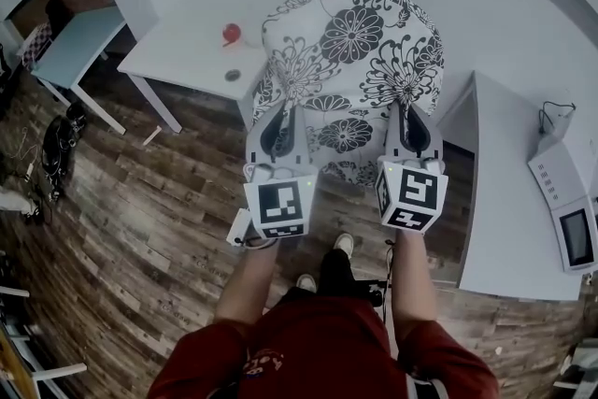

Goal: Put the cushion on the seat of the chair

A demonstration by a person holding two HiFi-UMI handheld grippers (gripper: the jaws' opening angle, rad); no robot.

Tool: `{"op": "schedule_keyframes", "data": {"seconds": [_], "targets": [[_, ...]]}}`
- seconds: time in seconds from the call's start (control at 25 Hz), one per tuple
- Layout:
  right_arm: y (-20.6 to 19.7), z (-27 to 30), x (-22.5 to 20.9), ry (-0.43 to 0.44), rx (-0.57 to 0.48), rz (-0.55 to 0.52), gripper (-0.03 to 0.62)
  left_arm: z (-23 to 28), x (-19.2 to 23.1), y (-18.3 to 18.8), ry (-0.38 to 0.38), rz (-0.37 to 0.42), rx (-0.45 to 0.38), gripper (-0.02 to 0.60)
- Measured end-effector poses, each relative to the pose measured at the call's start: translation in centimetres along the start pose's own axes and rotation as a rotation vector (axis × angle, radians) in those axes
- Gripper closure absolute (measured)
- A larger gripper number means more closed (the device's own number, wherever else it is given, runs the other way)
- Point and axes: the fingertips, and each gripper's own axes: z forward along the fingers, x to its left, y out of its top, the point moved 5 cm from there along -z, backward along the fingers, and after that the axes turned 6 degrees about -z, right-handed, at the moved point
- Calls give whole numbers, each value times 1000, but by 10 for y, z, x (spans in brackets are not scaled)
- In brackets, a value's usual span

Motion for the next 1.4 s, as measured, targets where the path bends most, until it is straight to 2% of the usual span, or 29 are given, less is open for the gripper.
{"op": "schedule_keyframes", "data": {"seconds": [0.6,1.0,1.4], "targets": [[3,-4,1,-37,-27,-14,548,0,1,-1,-23,-7,-35,538],[-3,1,0,-25,-68,-3,548,1,0,-6,0,17,-64,538],[5,-5,-5,18,-14,8,548,-7,-7,4,29,11,-3,538]]}}
